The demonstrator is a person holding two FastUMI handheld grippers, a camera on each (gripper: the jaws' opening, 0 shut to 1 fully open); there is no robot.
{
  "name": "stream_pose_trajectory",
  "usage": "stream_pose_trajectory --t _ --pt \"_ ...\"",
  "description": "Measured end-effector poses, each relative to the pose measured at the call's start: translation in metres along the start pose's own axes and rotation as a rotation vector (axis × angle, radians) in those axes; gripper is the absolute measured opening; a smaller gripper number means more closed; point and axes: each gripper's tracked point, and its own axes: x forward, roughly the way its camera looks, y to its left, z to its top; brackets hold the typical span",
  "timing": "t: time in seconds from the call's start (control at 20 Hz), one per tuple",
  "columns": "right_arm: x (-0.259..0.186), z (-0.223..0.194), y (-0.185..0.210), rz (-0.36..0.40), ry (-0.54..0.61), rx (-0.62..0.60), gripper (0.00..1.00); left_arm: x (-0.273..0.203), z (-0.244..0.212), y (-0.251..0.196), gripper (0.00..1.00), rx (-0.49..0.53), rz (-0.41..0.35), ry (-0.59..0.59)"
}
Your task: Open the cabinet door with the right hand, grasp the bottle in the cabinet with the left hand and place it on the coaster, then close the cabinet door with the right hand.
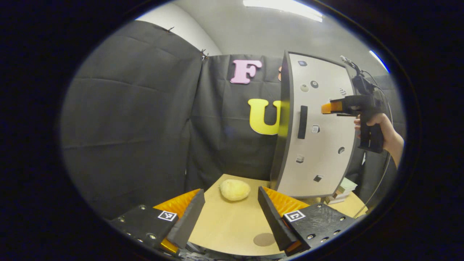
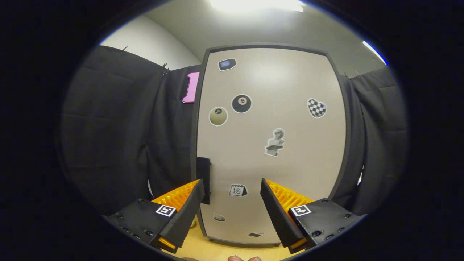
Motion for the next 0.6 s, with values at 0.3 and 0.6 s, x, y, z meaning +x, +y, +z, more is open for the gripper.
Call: stream_pose_trajectory --t 0.3,0.6 --pt "0.063 -0.014 0.023 -0.016 0.065 0.075 0.97 0.000 -0.010 0.034 0.89 -0.021 0.055 0.024" --pt "0.096 -0.036 0.034 -0.063 0.125 0.055 0.98 0.015 -0.020 0.047 0.91 0.000 0.064 0.052"
